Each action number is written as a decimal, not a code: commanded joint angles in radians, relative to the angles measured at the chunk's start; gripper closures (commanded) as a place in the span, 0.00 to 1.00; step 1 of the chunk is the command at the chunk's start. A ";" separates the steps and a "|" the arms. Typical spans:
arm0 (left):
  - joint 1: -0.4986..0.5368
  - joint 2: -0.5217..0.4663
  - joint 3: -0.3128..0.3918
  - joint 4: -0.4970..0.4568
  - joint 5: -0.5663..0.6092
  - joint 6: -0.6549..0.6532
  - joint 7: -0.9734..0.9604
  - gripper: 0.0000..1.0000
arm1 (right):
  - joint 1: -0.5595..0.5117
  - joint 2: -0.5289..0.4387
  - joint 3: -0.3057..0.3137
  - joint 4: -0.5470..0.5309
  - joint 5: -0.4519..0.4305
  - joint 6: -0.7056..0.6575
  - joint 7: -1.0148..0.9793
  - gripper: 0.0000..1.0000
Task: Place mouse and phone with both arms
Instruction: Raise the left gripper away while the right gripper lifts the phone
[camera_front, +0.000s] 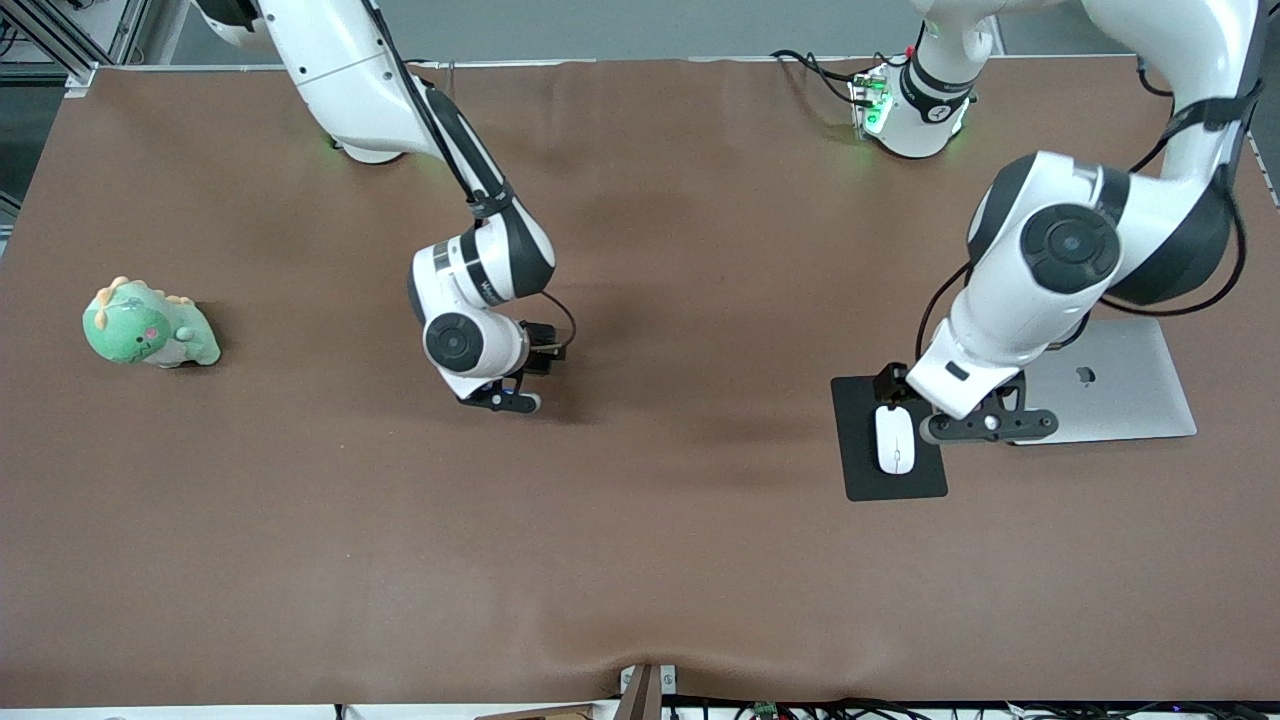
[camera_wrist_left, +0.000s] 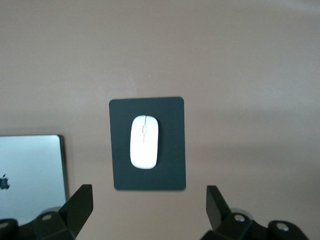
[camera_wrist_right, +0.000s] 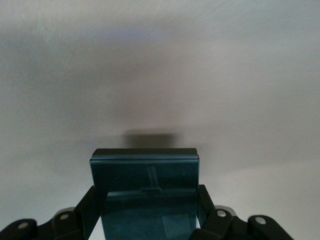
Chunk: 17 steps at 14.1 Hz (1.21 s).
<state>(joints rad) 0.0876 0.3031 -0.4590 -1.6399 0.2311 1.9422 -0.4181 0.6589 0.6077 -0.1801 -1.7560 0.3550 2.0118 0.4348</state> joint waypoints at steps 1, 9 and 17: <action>-0.075 -0.094 0.130 -0.012 -0.088 -0.064 0.111 0.00 | 0.002 -0.060 -0.070 0.081 -0.069 -0.189 0.013 1.00; -0.164 -0.306 0.376 -0.009 -0.213 -0.314 0.383 0.00 | -0.106 -0.247 -0.185 -0.115 -0.146 -0.187 -0.207 1.00; -0.137 -0.348 0.373 0.107 -0.226 -0.497 0.378 0.00 | -0.267 -0.304 -0.240 -0.413 -0.189 0.137 -0.535 1.00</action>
<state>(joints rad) -0.0521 -0.0495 -0.0890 -1.5502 0.0364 1.4873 -0.0521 0.4549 0.3463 -0.4169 -2.0938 0.1881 2.0831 0.0057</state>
